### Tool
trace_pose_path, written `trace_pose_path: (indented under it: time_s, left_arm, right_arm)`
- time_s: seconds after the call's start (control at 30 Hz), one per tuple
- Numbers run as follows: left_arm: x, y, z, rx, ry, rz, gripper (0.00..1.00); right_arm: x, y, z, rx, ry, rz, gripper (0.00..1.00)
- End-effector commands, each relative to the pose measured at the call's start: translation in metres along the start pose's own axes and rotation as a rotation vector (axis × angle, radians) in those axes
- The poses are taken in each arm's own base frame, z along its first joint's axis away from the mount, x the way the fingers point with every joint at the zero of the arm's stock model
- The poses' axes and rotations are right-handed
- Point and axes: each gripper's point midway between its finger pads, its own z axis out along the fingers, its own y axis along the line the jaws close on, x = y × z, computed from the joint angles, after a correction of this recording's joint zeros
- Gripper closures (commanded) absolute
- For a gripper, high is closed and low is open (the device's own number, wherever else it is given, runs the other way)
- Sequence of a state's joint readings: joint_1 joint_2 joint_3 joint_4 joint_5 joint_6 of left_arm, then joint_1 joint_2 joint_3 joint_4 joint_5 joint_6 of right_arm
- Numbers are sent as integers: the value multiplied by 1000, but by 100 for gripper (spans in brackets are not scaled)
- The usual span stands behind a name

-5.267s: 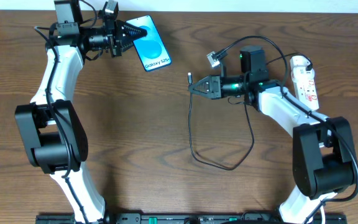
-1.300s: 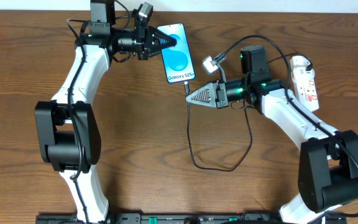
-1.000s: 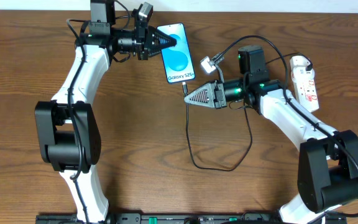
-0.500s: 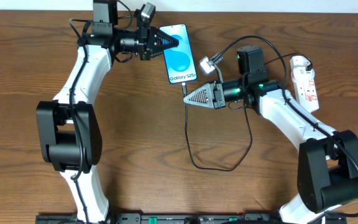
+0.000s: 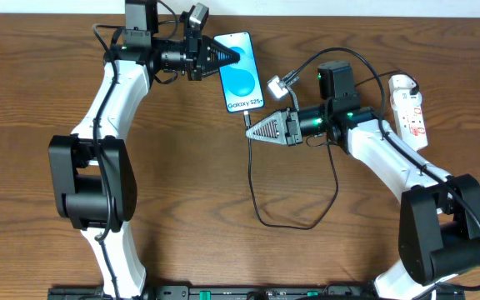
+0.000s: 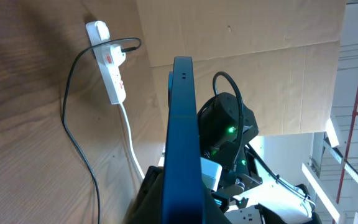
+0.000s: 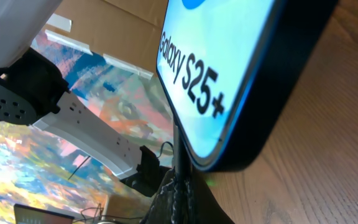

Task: Plug charger to phone and switch on socket
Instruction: 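Push the USB-C plug up into the phone's port with the right gripper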

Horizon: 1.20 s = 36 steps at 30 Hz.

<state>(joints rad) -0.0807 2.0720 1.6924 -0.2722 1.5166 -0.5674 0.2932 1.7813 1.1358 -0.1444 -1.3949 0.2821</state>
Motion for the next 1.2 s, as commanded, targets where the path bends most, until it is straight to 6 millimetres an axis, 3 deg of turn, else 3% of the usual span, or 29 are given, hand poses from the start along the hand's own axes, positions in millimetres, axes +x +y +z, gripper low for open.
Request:
trace_pose_path:
  time_s: [0.0,0.73,1.17]
  left_arm:
    - [7,-15,3,38,33,52,93]
    - [7,-15,3,38,33,52,93]
    - [8,-15,3,38,33,52,93]
  right_arm:
    - [-1,-2,1,-4,2,10,99]
    - [-4,-6,-7,9,-17,36,99]
    - [-6,-19,-6,66,-35,146,99]
